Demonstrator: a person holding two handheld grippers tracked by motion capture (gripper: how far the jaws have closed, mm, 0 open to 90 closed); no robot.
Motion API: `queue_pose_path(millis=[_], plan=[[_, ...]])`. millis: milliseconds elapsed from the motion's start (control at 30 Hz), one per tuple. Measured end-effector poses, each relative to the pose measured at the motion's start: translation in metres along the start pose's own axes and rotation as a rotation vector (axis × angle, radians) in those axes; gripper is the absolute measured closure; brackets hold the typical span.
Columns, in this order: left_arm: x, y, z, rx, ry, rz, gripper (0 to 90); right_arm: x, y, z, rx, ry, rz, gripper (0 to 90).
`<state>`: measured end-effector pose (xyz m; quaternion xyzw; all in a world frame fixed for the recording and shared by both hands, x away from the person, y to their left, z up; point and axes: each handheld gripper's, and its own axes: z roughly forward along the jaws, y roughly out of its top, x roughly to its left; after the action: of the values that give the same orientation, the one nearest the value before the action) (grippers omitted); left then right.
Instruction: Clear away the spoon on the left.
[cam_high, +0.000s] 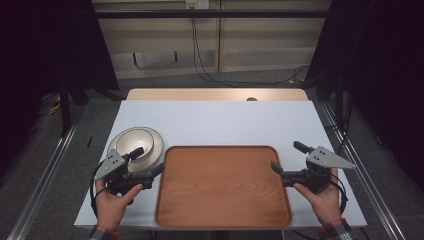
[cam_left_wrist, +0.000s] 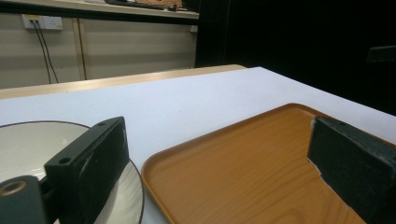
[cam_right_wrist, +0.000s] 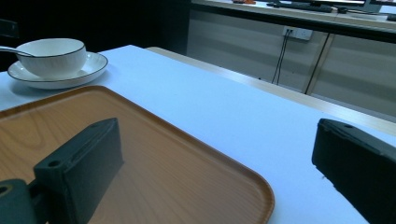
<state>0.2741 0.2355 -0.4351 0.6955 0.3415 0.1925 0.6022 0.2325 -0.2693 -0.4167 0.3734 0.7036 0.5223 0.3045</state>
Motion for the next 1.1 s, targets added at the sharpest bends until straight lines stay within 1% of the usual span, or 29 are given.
queue_pose_path(millis=[67,100,133,200,233,267,300,367,400,467,567,600,633,700,767,833,933,967,1000,1067,1100], plan=[[0.000,0.000,-0.001,-0.004,0.006,0.002,5.3,0.000,0.000,0.001,-0.005,0.003,-0.001,1.3],[0.001,0.000,-0.001,-0.007,0.005,-0.003,5.3,0.001,0.000,0.001,-0.005,0.001,-0.002,1.3],[0.001,0.001,-0.002,-0.007,0.014,0.002,5.4,0.002,-0.001,0.001,-0.003,-0.003,-0.001,1.3],[0.002,0.002,-0.003,-0.009,0.020,0.001,5.5,0.002,-0.001,0.002,0.002,0.009,-0.008,1.2],[0.003,0.002,-0.004,-0.008,0.018,0.004,5.6,0.002,-0.001,0.002,0.001,0.006,-0.007,1.2],[0.003,0.002,-0.004,-0.010,0.022,0.001,6.0,0.002,-0.001,0.002,0.003,0.012,-0.003,1.2],[0.004,0.002,-0.005,-0.009,0.031,0.008,6.1,0.002,-0.002,0.002,0.003,0.005,0.000,1.2],[0.005,0.003,-0.006,-0.015,0.036,0.006,6.7,0.002,-0.002,0.002,0.002,0.014,0.001,1.3],[0.007,0.003,-0.007,-0.011,0.054,0.011,6.8,0.001,-0.003,0.002,0.006,0.012,0.000,1.2],[0.008,0.004,-0.008,-0.004,0.057,0.015,7.0,0.001,-0.003,0.002,0.006,0.012,0.002,1.3],[0.012,0.003,-0.012,-0.004,0.079,0.007,7.7,0.002,-0.003,0.002,0.018,0.011,-0.004,1.3],[0.014,0.002,-0.012,-0.006,0.080,0.002,8.1,0.002,-0.003,0.002,0.017,0.018,-0.002,1.3],[0.014,0.002,-0.014,-0.004,0.091,0.001,8.3,0.002,-0.003,0.002,0.018,0.014,-0.004,1.3],[0.017,0.002,-0.016,-0.002,0.106,0.007,8.6,0.002,-0.003,0.002,0.019,0.022,-0.004,1.4],[0.019,0.002,-0.018,-0.007,0.121,-0.001,9.7,0.002,-0.004,0.003,0.022,0.022,-0.007,1.5],[0.021,0.002,-0.019,-0.002,0.142,0.000,10.4,0.003,-0.004,0.003,0.026,0.029,-0.010,1.8],[0.023,0.003,-0.021,-0.004,0.151,0.008,11.9,0.003,-0.004,0.003,0.029,0.026,-0.010,2.0],[0.024,0.003,-0.022,-0.001,0.157,0.019,12.2,0.003,-0.004,0.003,0.027,0.032,-0.008,2.0],[0.024,0.003,-0.022,-0.007,0.162,0.014,12.6,0.003,-0.004,0.003,0.023,0.032,-0.011,2.0],[0.026,0.003,-0.023,-0.008,0.165,0.017,13.9,0.003,-0.004,0.003,0.028,0.032,-0.008,2.2],[0.027,0.003,-0.024,0.001,0.168,0.023,14.5,0.003,-0.004,0.003,0.029,0.029,-0.009,2.2]])
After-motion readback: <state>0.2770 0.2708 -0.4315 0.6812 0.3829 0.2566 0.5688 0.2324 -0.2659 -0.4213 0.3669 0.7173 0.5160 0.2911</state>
